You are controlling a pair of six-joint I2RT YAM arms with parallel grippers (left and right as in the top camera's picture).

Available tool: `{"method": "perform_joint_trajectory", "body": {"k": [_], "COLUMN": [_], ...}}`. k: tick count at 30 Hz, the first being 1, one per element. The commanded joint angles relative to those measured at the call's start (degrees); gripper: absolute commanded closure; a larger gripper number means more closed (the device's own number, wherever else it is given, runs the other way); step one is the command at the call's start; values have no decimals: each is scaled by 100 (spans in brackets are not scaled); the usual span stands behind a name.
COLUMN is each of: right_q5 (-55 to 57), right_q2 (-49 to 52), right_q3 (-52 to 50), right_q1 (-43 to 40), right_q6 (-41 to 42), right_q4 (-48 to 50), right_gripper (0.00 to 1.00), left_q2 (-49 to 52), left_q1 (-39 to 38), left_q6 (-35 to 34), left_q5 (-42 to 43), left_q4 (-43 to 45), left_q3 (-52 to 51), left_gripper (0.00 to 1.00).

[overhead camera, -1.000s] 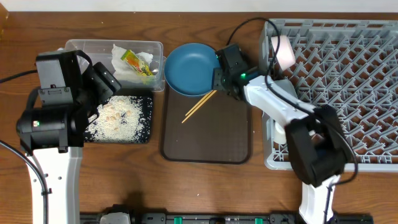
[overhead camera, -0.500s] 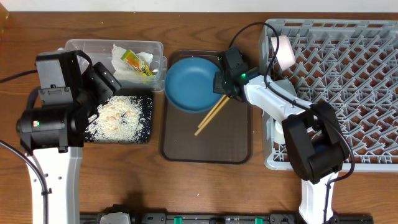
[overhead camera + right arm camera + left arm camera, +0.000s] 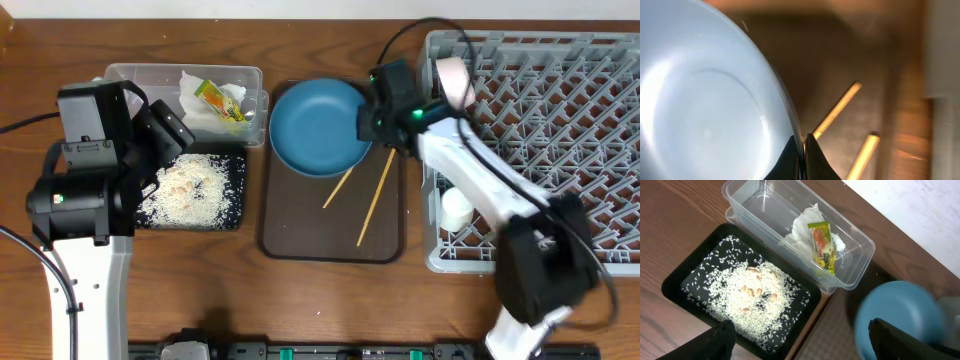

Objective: Sort waste into correct bins and load items into the dishwasher rack
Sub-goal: 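Lift the blue plate with the right gripper and carry it to the rack's back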

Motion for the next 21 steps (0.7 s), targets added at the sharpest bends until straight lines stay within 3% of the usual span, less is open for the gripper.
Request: {"method": "perform_joint_trajectory", "body": {"k": [1,7,11,16,21], "right_q5": [940,4280,6380,7040,6942], "right_q2": [-1088,-2229,-2420,-2227,-1832], "right_q3": [199,199,199,199,199], "right_q1": [-223,-551,-824,-1329,-1897], "right_q6": [-192,-780,-1786,-3139,-4522], "right_q4": [-83,-437,-321,-17,1036], "right_gripper": [99,99,99,99,99], "left_q2": [11,11,11,11,13], "left_q1": [28,28,28,28,28], "left_q6": [-7,-7,-7,-7,-7], "left_q5": [-70,-70,-70,-70,-70], "left_q4": [-15,-15,-15,-15,-15], "left_q3": [111,111,111,111,111], "left_gripper": [13,13,12,12,13]}}
